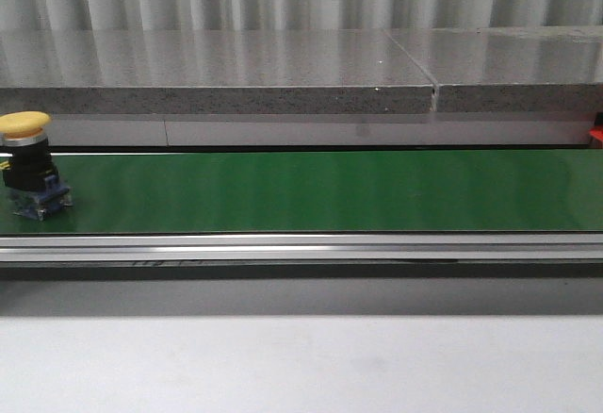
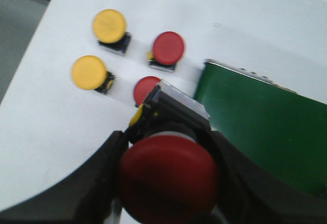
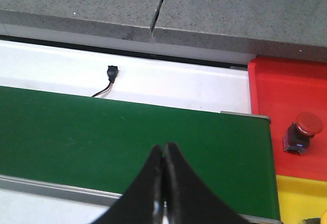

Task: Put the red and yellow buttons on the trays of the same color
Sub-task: 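Move the left gripper to a red push button and grasp it, then carry the red button onto the conveyor and open the left gripper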

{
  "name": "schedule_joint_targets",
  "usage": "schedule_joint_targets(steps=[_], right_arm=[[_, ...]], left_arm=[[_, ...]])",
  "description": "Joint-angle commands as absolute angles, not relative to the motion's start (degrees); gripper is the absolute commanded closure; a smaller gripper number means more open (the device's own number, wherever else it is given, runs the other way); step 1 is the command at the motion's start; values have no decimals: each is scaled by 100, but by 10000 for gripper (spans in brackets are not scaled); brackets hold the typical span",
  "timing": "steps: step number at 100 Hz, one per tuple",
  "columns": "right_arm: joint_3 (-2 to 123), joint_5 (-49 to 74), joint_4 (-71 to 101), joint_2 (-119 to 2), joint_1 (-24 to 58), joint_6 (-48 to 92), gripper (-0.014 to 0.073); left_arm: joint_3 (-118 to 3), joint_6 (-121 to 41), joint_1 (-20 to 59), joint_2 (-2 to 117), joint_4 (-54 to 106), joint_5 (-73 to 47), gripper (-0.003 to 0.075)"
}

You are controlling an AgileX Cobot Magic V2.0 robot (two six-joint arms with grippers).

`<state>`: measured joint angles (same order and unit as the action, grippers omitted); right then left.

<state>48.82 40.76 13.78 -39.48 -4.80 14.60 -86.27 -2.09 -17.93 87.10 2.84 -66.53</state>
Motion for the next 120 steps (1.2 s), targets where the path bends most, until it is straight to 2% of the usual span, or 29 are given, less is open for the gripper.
schedule_joint_targets(steps=[1,12,32,120], right_arm=[[5024,3686,1424,-3925,-484,1494,664],[5024,3686,1424,-3925,-484,1494,664],[5024,3686,1424,-3925,-484,1494,664],[5024,3686,1424,-3925,-484,1494,664]], left_arm=[[-8930,-263,-1342,8476,182,-6655,741],[-8946,-263,-782,8503,-157,-6691,741],[-8946,-263,-323,8715,-284,-6842,741],[-8935,-263,-285,9606,-303,-6986,741]])
